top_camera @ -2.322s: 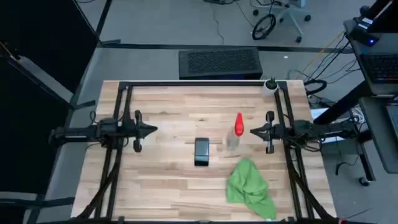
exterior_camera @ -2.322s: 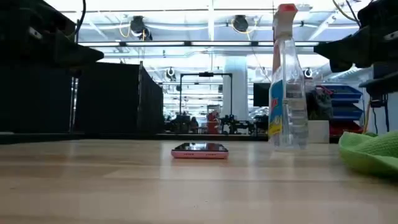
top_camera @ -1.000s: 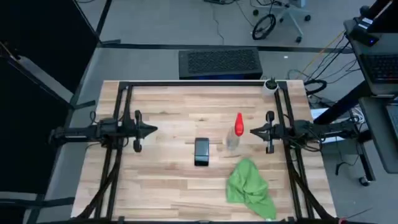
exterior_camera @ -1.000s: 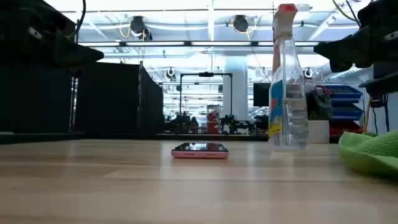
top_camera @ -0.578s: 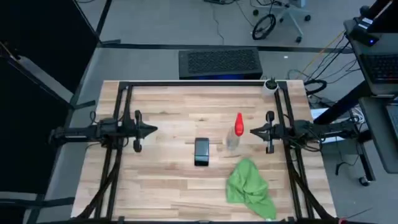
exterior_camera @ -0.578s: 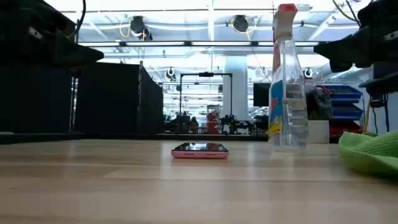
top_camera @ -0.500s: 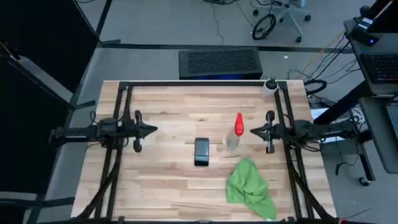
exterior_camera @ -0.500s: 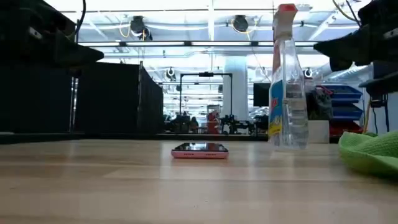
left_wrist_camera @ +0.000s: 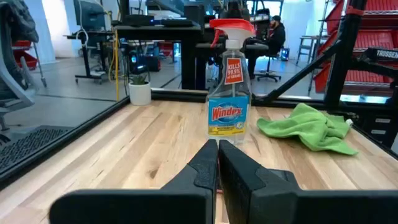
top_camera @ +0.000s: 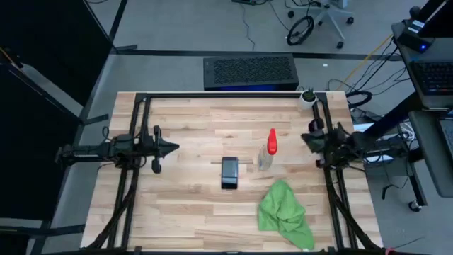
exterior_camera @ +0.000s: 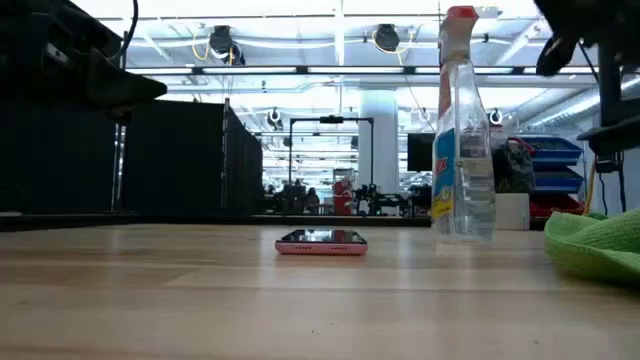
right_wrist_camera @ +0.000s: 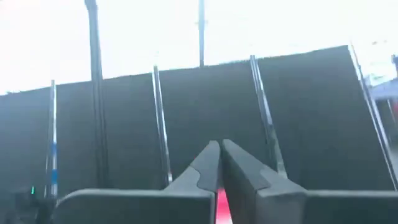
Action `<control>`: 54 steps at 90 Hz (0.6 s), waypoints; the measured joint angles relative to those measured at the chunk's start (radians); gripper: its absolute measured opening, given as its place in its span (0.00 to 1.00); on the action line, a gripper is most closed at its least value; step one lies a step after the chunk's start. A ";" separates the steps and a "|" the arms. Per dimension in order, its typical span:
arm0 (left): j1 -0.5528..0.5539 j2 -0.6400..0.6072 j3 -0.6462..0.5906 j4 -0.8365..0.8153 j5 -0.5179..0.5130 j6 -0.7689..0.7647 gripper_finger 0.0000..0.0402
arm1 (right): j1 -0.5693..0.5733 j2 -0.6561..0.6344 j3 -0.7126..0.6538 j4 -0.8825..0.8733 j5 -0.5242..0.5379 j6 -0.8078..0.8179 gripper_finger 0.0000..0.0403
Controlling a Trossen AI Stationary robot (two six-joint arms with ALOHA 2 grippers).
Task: Apply microfiber cloth
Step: Spray the front of the cellphone with the cleaning bottle
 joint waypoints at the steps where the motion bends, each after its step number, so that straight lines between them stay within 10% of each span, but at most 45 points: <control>1: 0.000 0.000 0.000 0.000 0.000 0.000 0.00 | 0.001 0.014 0.010 -0.004 0.000 -0.006 0.00; 23: 0.000 0.000 0.000 0.000 0.000 0.000 0.00 | 0.032 0.593 0.397 -0.185 0.022 -0.104 0.00; 54: 0.000 0.000 0.000 0.003 -0.001 -0.001 0.00 | 0.136 1.304 1.138 -0.964 0.114 0.010 0.00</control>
